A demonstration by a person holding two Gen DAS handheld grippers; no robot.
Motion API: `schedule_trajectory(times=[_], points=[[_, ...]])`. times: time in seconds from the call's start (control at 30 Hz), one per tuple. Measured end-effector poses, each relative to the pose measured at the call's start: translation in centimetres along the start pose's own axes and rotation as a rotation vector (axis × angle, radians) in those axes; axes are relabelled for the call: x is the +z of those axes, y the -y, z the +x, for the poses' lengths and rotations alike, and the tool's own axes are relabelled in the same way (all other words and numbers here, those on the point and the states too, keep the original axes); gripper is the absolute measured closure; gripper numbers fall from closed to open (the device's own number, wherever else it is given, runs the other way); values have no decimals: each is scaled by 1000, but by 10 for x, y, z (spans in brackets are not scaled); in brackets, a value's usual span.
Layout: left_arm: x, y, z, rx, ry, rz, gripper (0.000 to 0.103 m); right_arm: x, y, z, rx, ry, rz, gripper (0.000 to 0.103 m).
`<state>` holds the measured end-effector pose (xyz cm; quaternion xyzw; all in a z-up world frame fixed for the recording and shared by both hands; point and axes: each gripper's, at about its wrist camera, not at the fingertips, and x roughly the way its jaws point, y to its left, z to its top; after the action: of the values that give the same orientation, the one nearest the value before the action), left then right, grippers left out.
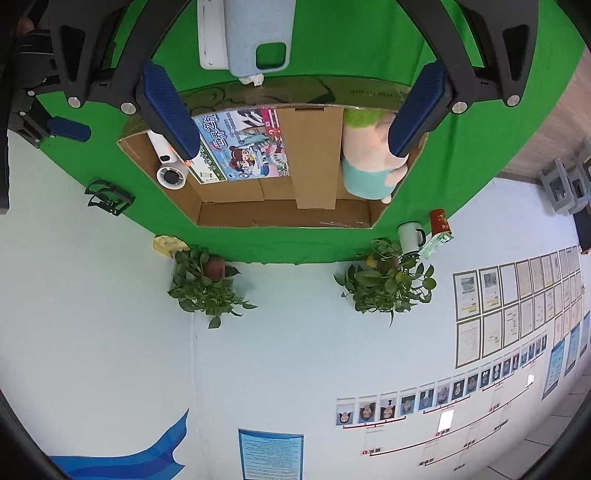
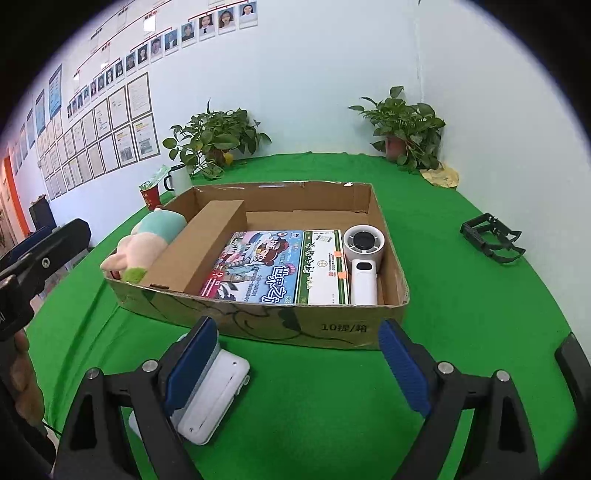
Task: Organize objects
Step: 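Open the right gripper and withdraw it from the box, then reach the left gripper down and grasp the light-blue dotted phone case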
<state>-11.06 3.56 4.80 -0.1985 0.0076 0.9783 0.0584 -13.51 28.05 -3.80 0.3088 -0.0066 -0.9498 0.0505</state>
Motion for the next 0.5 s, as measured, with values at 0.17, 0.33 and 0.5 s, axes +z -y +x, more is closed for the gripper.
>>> schedule_trajectory(times=[0.17,0.33,0.5], points=[[1,-1,-7,-47,-45,15,0,2,-7,-8,-5,2,-30,14],[0,-10,-11,-56,-82,25,0,-1,-17,-13,46,5,-22,14],[-11,-12,-14,-58,-104,5,0,-11,-32,-14,82,0,-44,14]])
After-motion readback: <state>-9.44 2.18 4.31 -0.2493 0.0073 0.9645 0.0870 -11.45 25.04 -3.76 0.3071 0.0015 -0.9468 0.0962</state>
